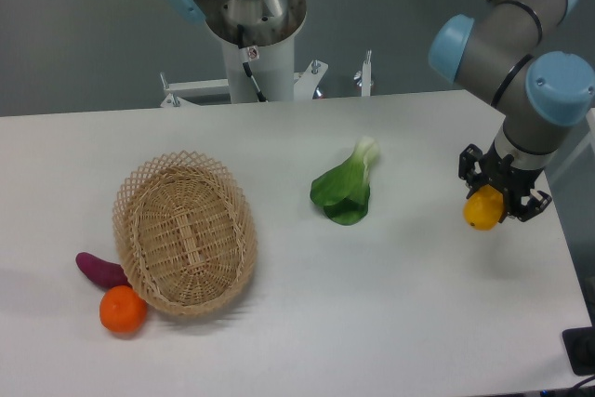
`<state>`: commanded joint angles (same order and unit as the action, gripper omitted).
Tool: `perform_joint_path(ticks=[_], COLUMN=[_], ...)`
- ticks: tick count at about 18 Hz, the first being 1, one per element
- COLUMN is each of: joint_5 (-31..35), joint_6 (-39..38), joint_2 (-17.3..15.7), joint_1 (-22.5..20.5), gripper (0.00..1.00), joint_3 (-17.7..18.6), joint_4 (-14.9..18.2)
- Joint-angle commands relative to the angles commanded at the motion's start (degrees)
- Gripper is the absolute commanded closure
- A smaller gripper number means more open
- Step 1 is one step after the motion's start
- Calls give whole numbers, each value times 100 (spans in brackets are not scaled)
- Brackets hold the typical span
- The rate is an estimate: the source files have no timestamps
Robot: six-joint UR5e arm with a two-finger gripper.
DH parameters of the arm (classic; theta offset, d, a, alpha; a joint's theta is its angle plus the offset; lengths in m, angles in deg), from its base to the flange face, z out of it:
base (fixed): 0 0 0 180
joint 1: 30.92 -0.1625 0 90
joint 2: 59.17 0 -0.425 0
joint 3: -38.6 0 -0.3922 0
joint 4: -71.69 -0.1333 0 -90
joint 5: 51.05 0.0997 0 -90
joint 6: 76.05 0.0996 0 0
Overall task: Place the mango in the basket
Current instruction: 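Hold the yellow mango in the gripper and lift slightly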
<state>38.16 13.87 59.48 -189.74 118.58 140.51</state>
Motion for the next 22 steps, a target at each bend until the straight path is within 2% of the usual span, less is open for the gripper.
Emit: perform_joint_path(ticks=[13, 22], joint_5=[9, 9], joint_6=[-96, -334], joint_2=[-9, -70], joint_1=[35, 255], gripper=[58, 58], joint_3=[9, 176], joint_4=[0, -9])
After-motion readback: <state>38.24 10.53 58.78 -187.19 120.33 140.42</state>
